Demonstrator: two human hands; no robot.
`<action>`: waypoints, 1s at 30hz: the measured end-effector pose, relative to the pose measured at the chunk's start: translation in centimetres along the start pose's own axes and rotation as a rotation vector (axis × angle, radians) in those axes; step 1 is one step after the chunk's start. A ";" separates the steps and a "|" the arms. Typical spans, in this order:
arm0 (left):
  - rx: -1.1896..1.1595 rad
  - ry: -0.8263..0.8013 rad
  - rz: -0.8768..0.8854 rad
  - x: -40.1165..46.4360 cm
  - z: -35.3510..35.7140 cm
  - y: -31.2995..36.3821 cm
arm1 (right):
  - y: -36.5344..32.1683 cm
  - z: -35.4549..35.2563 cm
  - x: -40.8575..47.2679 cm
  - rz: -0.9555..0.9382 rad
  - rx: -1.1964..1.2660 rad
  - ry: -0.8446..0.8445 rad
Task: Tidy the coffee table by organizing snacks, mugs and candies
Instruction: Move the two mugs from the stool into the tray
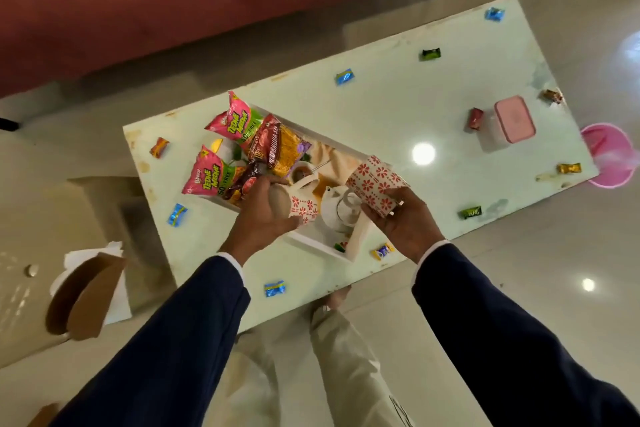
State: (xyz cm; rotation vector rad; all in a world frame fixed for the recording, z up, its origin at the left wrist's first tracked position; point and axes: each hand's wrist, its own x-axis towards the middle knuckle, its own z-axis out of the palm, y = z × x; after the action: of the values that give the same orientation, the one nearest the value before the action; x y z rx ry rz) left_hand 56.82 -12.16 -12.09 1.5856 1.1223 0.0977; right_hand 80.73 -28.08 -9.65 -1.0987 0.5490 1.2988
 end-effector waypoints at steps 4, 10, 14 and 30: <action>0.441 -0.052 0.190 1.8 1.1 0.4 | -0.3 -0.7 1.4 0.034 -0.013 -0.023; 0.846 -0.179 0.276 2.2 1.9 0.0 | -0.2 -1.4 2.3 0.034 -0.041 -0.036; 0.746 -0.089 0.142 2.3 3.1 -0.2 | -0.3 -1.4 2.2 0.038 -0.037 -0.043; 0.890 0.141 0.252 5.6 -0.8 3.1 | -3.7 8.0 7.7 -0.321 -1.406 -0.022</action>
State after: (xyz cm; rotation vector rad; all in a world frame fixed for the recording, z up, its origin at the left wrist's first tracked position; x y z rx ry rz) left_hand 61.27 -7.47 -12.06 2.5430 1.1318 -0.1510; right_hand 84.19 -17.00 -11.51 -2.1601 -0.7124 1.3412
